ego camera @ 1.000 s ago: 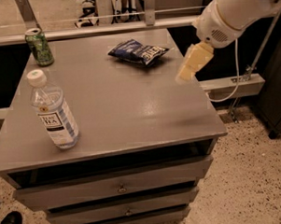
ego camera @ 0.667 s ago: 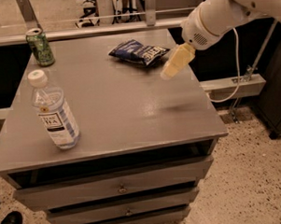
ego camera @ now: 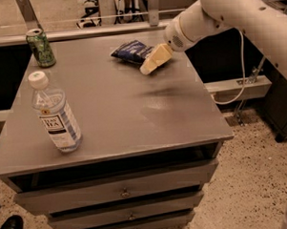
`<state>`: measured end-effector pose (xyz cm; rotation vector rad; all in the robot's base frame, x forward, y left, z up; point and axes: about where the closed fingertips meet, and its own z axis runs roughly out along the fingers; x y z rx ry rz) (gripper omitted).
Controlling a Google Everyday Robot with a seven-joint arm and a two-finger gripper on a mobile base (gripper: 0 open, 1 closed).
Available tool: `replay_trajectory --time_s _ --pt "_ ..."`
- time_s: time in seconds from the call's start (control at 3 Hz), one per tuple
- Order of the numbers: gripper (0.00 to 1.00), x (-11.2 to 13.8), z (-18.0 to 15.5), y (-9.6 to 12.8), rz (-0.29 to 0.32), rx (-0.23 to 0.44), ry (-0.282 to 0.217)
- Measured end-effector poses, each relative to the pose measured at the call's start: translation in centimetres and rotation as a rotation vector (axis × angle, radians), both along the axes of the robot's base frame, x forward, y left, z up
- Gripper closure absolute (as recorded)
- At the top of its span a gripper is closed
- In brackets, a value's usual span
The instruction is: Move blue chip bag near blue plastic bottle
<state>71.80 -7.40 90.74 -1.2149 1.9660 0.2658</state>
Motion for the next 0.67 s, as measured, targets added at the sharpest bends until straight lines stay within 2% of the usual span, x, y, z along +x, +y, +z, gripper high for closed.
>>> replay_trajectory --time_s 0.33,0.67 --pt "0.0 3.0 -1.5 3.0 -0.011 0.079 0.032" --pt "0.0 4.1 -2.8 4.5 -0.028 0.094 0.06"
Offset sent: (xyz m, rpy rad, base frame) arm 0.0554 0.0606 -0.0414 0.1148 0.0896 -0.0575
